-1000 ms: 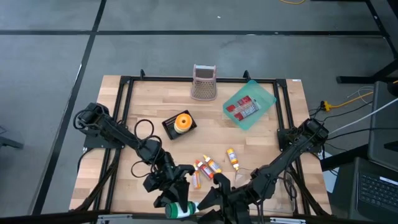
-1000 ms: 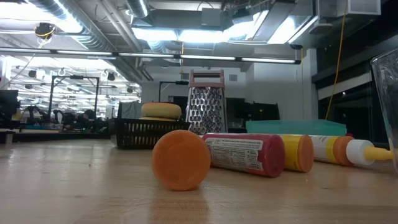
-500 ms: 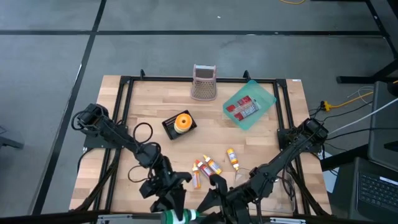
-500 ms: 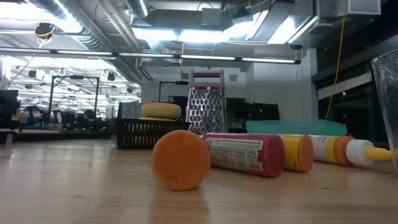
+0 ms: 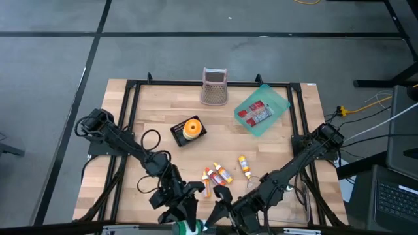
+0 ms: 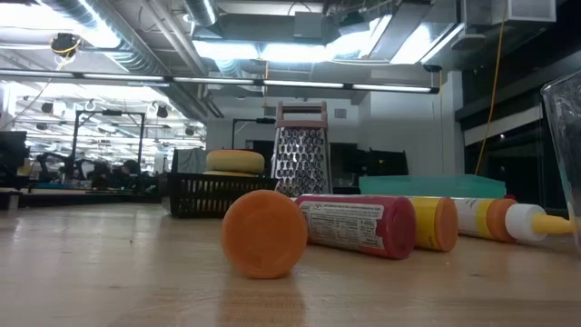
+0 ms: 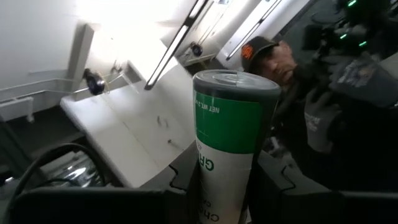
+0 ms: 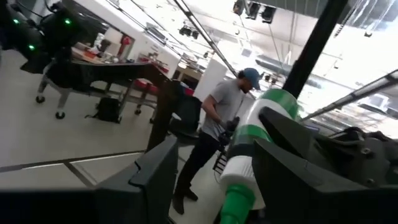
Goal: Pick & Place Food Item
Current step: Put the green food coloring bottle into the transparent bin
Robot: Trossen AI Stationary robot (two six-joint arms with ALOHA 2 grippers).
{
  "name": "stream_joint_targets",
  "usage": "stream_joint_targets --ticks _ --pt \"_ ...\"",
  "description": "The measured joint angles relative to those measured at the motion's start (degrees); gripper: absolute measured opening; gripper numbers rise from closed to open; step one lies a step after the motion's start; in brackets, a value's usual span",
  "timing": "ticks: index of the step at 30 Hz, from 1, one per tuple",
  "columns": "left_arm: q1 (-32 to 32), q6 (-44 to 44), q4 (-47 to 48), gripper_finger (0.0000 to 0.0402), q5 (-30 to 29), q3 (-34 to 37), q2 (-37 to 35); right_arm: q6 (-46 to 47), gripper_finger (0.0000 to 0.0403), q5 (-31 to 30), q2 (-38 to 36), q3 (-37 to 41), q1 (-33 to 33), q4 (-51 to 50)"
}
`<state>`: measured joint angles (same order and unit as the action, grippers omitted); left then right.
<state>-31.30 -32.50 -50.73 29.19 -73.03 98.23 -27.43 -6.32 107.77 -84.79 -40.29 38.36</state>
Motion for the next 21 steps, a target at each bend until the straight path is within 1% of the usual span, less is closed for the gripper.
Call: stream_joint_targets --ticks 2,5,7,9,11,15,16,21 --pt "-1.5 -1.1 1.5 0.0083 -3.4 0.0 -0.4 -0.3 0.0204 -2.5 0.0 0.0 -0.5 -0.2" --pt "-4.4 -3.2 2.5 0.0083 -7.7 0.0 -0.7 -0.3 0.0204 -9.0 0.1 0.0 -0.9 -0.5" --pt "-6.7 -5.6 3.0 0.0083 -10.8 0.0 -0.7 0.6 0.0204 -9.3 0.0 0.0 -1.0 -0.3" --pt "-8.7 -7.2 3.9 0.0083 -13.3 0.0 -0.7 3.7 0.0204 -5.5 0.1 0.0 -0.1 0.0" --pt "-9.9 -7.3 4.5 0.0083 -13.6 -0.2 -0.7 7.2 0.0204 -0.7 0.1 0.0 1.2 0.6" --pt "-8.9 -5.1 6.3 0.0083 -16.0 -1.8 -0.6 13.3 0.0204 5.9 0.0 0.0 3.5 1.3" --pt "-8.5 -4.4 6.9 0.0083 -16.4 -2.1 -0.6 14.3 0.0204 7.0 0.0 0.0 3.8 1.3" --pt "-7.6 -1.6 9.1 0.0083 -15.6 -3.1 -0.5 15.1 0.0204 7.5 0.0 0.0 3.7 -0.1"
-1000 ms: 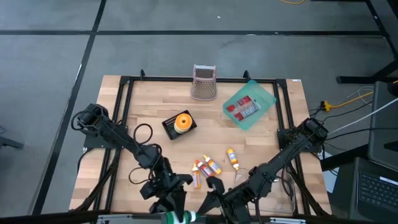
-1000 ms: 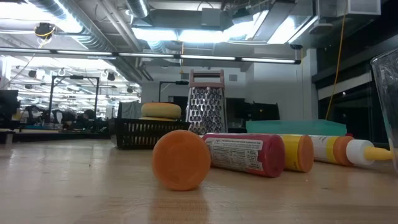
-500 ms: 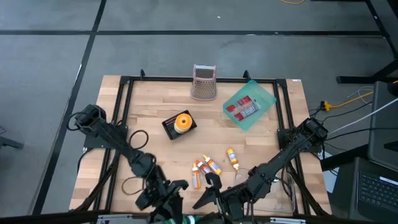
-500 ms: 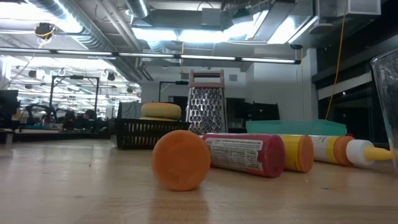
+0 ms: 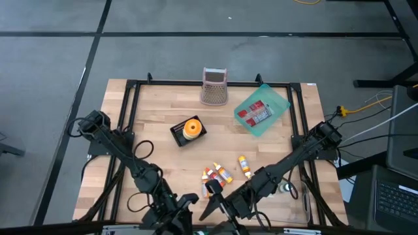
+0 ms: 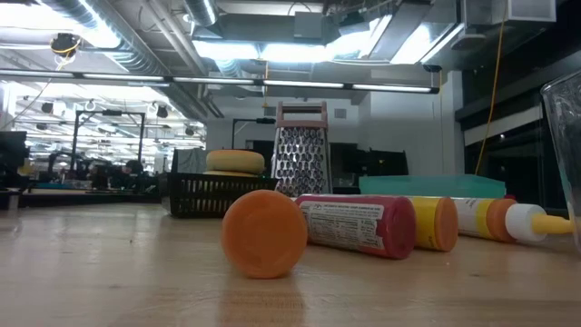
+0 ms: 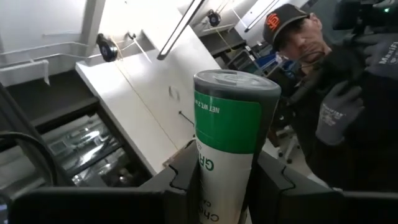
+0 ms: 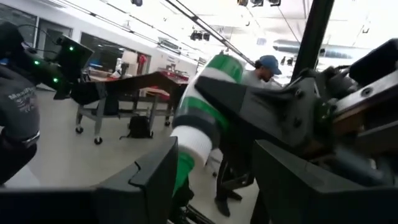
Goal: Pick & Place Food Item
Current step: Put the green food coloring bottle into the transparent bin
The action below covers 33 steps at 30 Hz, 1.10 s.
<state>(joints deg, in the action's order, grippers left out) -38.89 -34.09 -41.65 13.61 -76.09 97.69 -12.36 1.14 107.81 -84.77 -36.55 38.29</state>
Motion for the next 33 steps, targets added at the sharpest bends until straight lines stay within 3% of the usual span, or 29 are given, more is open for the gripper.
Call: stream_joint_targets --ticks 8,13,24,33 --pt "0.7 3.3 1.6 0.0083 -5.0 -0.1 -0.4 4.2 0.0204 7.7 0.0 0.0 0.6 -0.6" --pt "2.9 6.1 -0.2 0.0083 0.3 -0.1 -0.4 4.2 0.0204 6.2 0.0 -1.8 0.5 -4.4" --pt "4.1 6.7 0.1 0.0083 1.9 -0.4 -0.5 6.0 0.0204 7.0 0.0 -2.7 0.6 -7.5" --pt "4.1 7.2 4.3 0.0083 -2.8 -3.4 -0.5 6.2 0.0185 5.5 0.0 -2.7 0.5 -7.0"
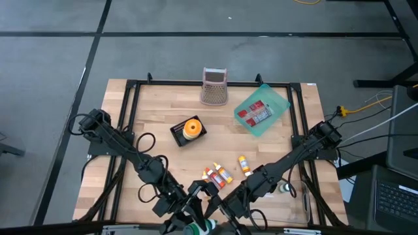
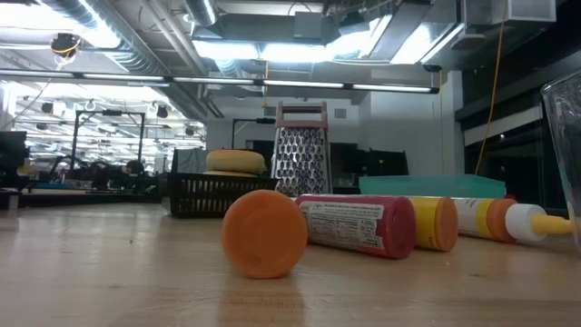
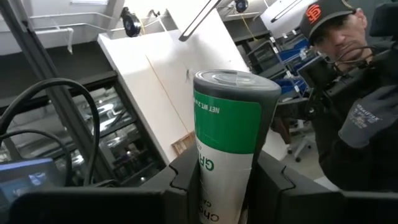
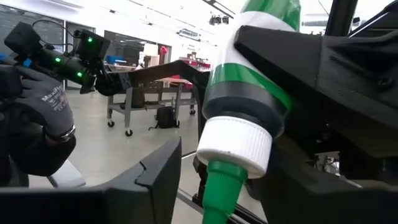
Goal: Pick & Place Food Item
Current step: Put the green food coloring bottle into the transparent bin
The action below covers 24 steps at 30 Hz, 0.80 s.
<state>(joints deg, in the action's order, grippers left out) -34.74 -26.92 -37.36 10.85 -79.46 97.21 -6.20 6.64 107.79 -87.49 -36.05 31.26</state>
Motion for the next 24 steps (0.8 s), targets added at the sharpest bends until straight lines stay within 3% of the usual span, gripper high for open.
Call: stream_joint_targets --ticks 8,13,18,24 --pt "-0.1 -1.3 0.4 0.0083 1.8 0.0 0.0 -1.2 0.0158 1.1 0.1 0.0 0.1 0.8" --pt "-1.7 -4.3 1.2 0.0083 3.7 0.0 0.1 -2.2 0.0165 1.8 0.1 0.0 0.1 1.7" --pt "-3.9 -6.5 2.7 0.0083 2.5 0.0 0.1 -3.0 0.0176 8.1 0.0 -0.1 -0.3 4.3" --pt "-4.2 -8.1 1.6 0.0083 1.4 0.1 0.2 -0.9 0.0177 7.2 0.0 -0.1 0.3 4.3"
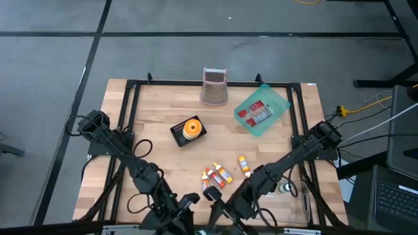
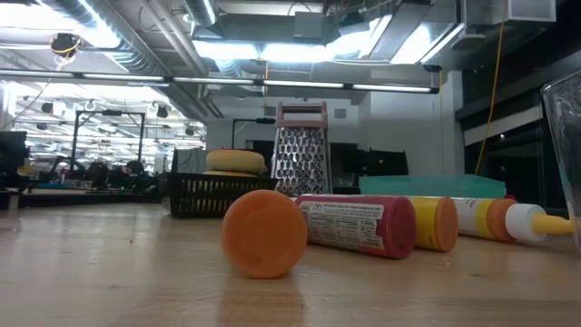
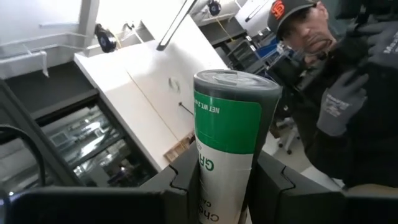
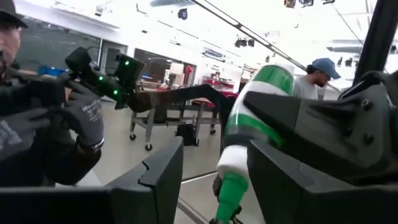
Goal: Pick & Place Food Item
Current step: Put the green food coloring bottle into the transparent bin
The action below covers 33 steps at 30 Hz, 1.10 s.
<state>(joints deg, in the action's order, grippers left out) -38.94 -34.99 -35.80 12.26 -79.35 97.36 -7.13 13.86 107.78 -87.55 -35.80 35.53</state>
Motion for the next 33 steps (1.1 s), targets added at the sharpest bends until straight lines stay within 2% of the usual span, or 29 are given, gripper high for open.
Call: stream_joint_targets --ticks 11,24,28,33 --pt "2.7 3.2 0.4 0.0083 3.9 0.0 0.1 2.2 0.0176 -2.3 0.4 0.0 0.6 -2.0" --pt "2.8 6.3 -0.4 0.0083 -2.5 0.0 0.1 5.2 0.0175 -5.1 0.4 0.0 0.6 -4.3" --pt "2.8 5.9 -0.4 0.0083 -2.3 0.0 0.1 4.8 0.0175 -5.3 0.4 0.0 0.6 -4.2" --pt "2.8 3.7 -0.4 0.0083 1.0 0.0 0.1 3.5 0.0175 -4.6 0.4 0.0 0.6 -2.6"
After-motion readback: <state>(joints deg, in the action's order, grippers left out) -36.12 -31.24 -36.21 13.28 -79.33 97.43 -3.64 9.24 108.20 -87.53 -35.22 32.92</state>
